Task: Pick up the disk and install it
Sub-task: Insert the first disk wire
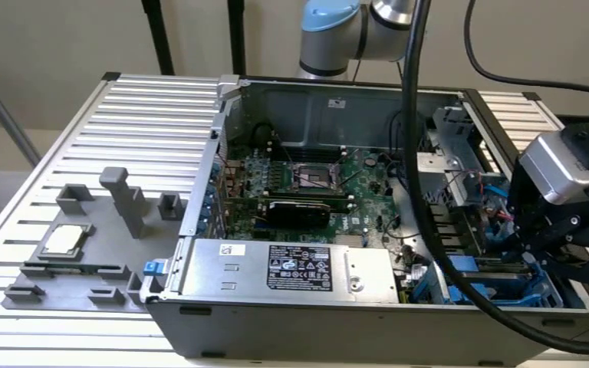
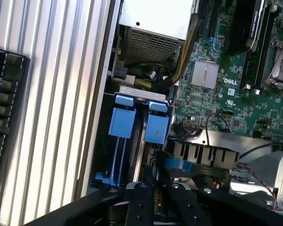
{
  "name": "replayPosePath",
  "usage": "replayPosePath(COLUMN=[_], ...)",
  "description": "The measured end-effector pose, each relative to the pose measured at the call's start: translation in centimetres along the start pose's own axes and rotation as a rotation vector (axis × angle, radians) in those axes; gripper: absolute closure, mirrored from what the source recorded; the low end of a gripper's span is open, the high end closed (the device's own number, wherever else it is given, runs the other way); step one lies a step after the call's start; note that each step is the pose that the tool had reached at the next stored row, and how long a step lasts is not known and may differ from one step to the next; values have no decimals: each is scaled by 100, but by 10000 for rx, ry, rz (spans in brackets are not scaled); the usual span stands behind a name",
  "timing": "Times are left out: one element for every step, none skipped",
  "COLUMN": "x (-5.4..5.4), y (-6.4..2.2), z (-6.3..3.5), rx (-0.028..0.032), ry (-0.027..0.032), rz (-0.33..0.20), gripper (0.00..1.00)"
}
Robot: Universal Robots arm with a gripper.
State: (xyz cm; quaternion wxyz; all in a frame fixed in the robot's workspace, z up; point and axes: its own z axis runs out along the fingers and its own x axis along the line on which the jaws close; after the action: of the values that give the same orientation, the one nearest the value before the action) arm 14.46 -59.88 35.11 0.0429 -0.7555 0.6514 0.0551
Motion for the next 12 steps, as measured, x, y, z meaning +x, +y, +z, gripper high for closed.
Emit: replayPosePath(x=[1, 2, 3, 4, 3, 0, -7, -20, -35, -51, -67, -82], y=[-1, -2, -2, -2, -2, -2, -4, -6, -8, -10, -13, -16], z=[7, 16, 26, 35, 44, 53, 66, 76, 84, 93, 100, 105], rx=[5, 11, 15, 18, 18, 16, 13, 8, 2, -4, -9, -15], ry=[21, 49, 82, 116, 155, 195, 238, 284, 336, 380, 427, 479], rz=[73, 151, 216, 272, 310, 338, 354, 360, 365, 368, 371, 374], gripper=[100, 100, 100, 100, 100, 100, 100, 100, 100, 100, 100, 100])
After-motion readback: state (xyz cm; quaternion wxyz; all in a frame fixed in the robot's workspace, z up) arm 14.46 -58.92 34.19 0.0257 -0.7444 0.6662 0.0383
